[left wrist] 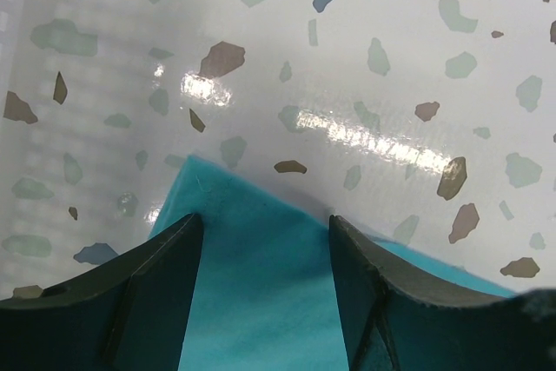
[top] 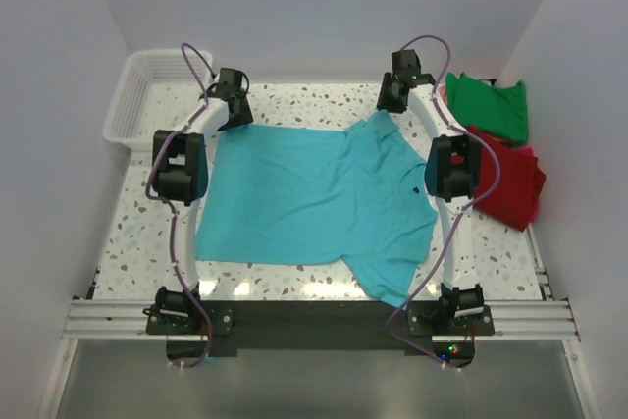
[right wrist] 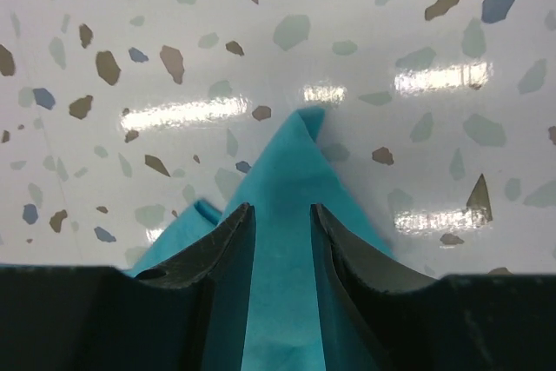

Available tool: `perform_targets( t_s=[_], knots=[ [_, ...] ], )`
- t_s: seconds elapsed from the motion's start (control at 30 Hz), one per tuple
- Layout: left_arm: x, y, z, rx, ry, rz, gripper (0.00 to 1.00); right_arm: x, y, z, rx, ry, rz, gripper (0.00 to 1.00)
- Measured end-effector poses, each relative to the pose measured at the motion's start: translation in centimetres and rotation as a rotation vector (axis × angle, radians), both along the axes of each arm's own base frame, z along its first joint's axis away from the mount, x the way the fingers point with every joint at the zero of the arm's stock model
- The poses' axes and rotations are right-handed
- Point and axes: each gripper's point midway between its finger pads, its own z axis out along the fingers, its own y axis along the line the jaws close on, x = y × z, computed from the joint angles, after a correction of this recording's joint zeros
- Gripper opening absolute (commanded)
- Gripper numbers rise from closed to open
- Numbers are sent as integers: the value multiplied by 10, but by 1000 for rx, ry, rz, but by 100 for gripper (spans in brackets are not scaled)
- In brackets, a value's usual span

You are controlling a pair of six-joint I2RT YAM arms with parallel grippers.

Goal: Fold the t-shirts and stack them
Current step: Flatten the tshirt out

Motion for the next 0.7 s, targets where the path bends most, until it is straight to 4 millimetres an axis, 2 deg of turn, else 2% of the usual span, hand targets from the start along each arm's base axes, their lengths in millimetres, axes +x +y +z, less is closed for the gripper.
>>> perform_targets(
  t_s=[0.1,0.2,0.27,0.5,0.7],
  knots=[
    [-1,-2,0,-13,2,-9,64,-6,2,-25,6,51,9,35],
    [-4,-6,1,-31,2,-23,65,-20,1,-49,0,113,17,34],
    [-5,-8,1,-40,2,-30,65,-22,1,-45,-3,107,21,32],
    [-6,-9,1,-45,4,-33,65,-40,-12,-51,-66,161,-5,24],
    [-8,-6,-1,-33,6,-14,65,-84,-37,-54,-167,260,-59,21]
  ],
)
